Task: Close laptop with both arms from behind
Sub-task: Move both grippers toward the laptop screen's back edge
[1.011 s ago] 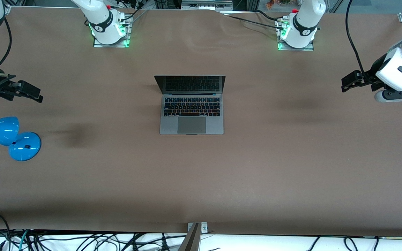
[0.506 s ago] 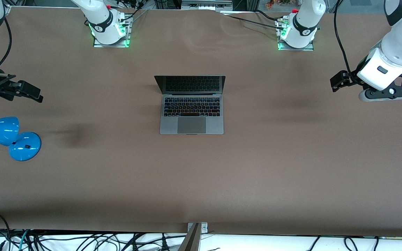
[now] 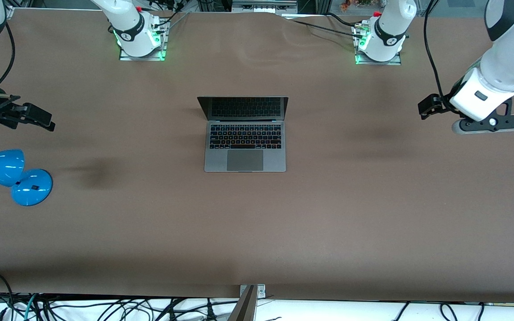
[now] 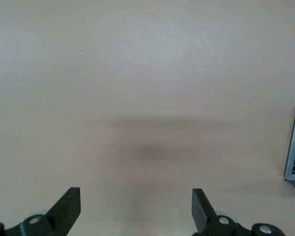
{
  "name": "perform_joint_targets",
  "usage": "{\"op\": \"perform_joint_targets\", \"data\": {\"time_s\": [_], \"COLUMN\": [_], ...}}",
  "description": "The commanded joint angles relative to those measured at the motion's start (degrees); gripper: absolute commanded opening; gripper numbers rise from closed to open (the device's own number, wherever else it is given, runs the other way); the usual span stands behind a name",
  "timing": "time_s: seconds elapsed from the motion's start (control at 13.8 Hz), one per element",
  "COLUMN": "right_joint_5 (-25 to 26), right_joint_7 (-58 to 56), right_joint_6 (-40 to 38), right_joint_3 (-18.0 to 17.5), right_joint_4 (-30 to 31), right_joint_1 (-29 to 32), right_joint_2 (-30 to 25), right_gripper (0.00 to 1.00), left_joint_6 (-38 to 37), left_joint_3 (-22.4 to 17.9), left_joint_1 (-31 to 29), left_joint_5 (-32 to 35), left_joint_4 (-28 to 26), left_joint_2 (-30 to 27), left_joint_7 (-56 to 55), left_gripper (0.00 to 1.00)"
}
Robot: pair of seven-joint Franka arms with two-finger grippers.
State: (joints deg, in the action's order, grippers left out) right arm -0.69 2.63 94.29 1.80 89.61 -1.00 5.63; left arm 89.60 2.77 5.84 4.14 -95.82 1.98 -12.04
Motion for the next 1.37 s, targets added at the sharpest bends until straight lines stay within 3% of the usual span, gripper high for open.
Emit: {"op": "perform_joint_targets", "data": {"time_s": [0.0,0.36,0.58,0.79,1.08,1.3], "right_joint_5": [-0.4,-1.2,-1.2,-1.2,-1.2,-1.4], "right_joint_7": [0.9,0.6,0.4,0.8,0.9,1.1], "right_joint_6": [0.4,-0.2,-1.7,-6.0,-11.5,-14.2], "right_joint_3": [-0.2,-0.3,-0.3,-0.3,-0.3,-0.3], "right_joint_4": [0.5,0.5,0.6,0.7,1.0,3.0], "right_joint_1": [0.0,-0.2,-2.8,-6.2,-13.5,-19.3], "right_joint_2": [-0.6,-0.4,0.0,0.1,0.9,1.9], "right_gripper": [1.00,1.00,1.00,1.00,1.00,1.00], "left_joint_6": [-1.2,-4.9,-11.8,-13.3,-12.9,-13.1], "left_joint_3": [-0.1,0.4,4.3,9.3,15.4,17.4], "left_joint_1": [2.6,3.7,3.7,4.2,4.1,4.2], "left_joint_5": [0.6,0.5,-0.3,-0.5,-7.1,-15.4], "left_joint_4": [0.4,0.5,5.6,6.5,6.3,5.7], "left_joint_2": [0.4,0.0,-0.1,-0.2,0.7,1.4], "left_joint_7": [-0.9,-0.7,-2.2,-6.7,-15.5,-21.9], "left_gripper": [1.00,1.00,1.00,1.00,1.00,1.00]}}
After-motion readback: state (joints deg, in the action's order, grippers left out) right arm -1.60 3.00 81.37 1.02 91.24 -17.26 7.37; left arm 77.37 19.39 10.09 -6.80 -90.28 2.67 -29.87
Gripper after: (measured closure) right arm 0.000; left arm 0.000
